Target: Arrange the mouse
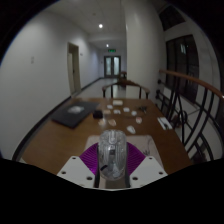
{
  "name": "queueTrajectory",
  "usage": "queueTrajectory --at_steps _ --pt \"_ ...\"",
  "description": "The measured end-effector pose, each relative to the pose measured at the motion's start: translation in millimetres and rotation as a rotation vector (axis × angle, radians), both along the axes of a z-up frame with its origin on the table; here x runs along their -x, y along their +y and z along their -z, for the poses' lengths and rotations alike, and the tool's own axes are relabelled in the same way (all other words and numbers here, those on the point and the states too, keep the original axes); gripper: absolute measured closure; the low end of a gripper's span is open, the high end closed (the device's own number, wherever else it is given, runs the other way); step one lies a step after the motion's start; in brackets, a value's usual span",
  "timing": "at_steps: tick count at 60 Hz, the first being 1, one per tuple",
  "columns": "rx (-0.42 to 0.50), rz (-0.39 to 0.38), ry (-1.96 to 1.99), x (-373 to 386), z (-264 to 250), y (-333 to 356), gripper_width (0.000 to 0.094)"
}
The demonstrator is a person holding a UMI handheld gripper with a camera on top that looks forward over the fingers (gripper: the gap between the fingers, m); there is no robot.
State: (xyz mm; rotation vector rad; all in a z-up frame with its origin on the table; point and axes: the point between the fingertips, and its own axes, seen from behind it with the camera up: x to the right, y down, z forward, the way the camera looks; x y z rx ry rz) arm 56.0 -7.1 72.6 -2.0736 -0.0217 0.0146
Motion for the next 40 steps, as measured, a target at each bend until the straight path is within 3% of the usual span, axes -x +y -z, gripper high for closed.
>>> queueTrajectory --at_steps 10,12,14,17,20,26,40 --pt "0.119 0.026 -0.059 -28.7 67.7 -1.7 0.0593" --pt "0.153 0.021 -0.07 -30.6 79.1 -1.8 0.0557" --pt "0.204 0.008 -0.081 -29.3 89.3 -10.5 0.0499" --pt "0.176 0.001 -0.06 -28.0 84.5 -2.2 0.0438" --pt "0.217 -0.019 -0.038 -25.6 89.1 -7.4 0.0382" --pt "0.231 -0.036 -0.002 -29.4 78.7 -20.5 0.0048" --pt "0.192 -0.144 0.031 -46.8 26.7 -89.9 0.0081"
